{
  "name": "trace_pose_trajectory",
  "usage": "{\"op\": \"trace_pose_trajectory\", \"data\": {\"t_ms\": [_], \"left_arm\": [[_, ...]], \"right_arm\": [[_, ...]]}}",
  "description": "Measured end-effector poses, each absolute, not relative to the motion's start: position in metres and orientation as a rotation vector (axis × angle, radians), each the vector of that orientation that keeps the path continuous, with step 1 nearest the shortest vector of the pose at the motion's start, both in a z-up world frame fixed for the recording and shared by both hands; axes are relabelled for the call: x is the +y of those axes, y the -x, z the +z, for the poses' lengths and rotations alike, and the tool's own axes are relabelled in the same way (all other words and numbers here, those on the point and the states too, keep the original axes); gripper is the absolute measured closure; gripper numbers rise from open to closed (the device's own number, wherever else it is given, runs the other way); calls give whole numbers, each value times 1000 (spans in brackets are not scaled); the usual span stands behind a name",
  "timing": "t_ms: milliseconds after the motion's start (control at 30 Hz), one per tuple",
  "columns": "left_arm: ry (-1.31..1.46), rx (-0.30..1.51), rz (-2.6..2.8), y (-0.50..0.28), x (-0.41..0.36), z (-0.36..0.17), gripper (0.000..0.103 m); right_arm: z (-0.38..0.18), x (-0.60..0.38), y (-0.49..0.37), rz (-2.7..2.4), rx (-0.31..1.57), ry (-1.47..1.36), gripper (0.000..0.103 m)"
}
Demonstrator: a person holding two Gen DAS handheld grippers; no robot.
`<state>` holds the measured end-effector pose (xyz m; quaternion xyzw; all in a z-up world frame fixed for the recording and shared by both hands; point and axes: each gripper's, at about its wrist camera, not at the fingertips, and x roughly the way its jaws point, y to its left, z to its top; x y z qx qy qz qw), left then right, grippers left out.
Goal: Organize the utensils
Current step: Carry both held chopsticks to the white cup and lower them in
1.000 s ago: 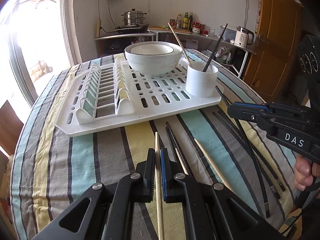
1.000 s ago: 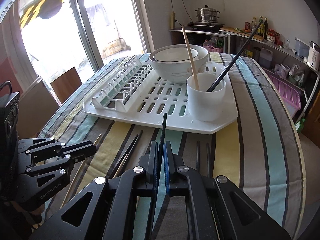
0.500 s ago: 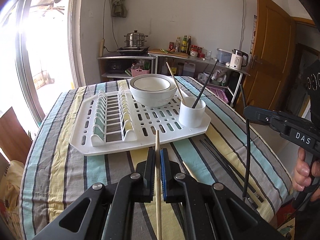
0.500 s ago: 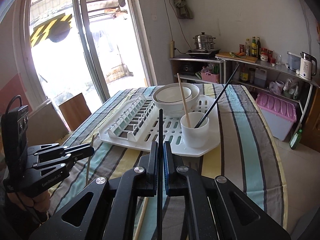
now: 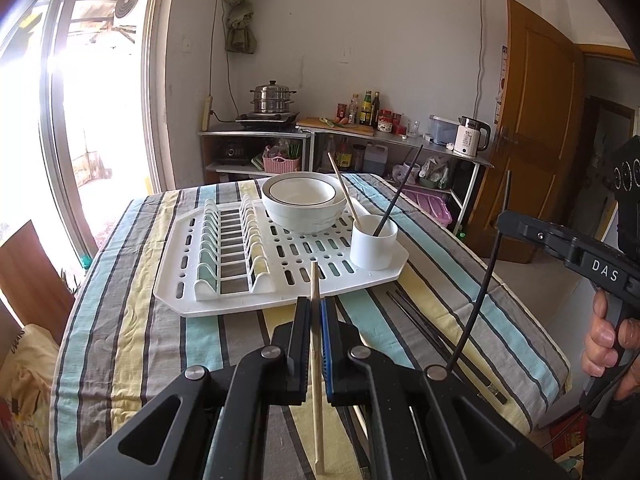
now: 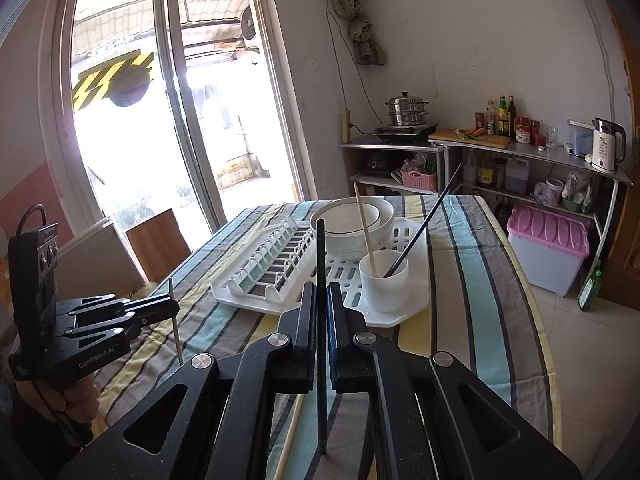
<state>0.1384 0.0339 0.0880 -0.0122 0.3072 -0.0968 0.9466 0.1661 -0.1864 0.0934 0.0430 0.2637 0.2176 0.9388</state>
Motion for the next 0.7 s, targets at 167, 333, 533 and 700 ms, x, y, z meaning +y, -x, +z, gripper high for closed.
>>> {"op": "trace_pose_trajectory", "data": {"t_ms": [167, 333, 533, 700], "left_arm": [[29, 613, -197, -138, 36, 94, 98], [28, 593, -201, -141, 37, 103, 98], [22, 575, -211, -156, 32, 117, 98], [19, 562, -234, -179, 24, 131, 98]], "right_arm": [[97, -189, -164, 441, 525, -87, 98], [104, -191, -164, 435, 508, -79, 98], [115, -193, -172, 418, 489, -65, 98], [127, -198, -184, 405, 469, -62, 98]]}}
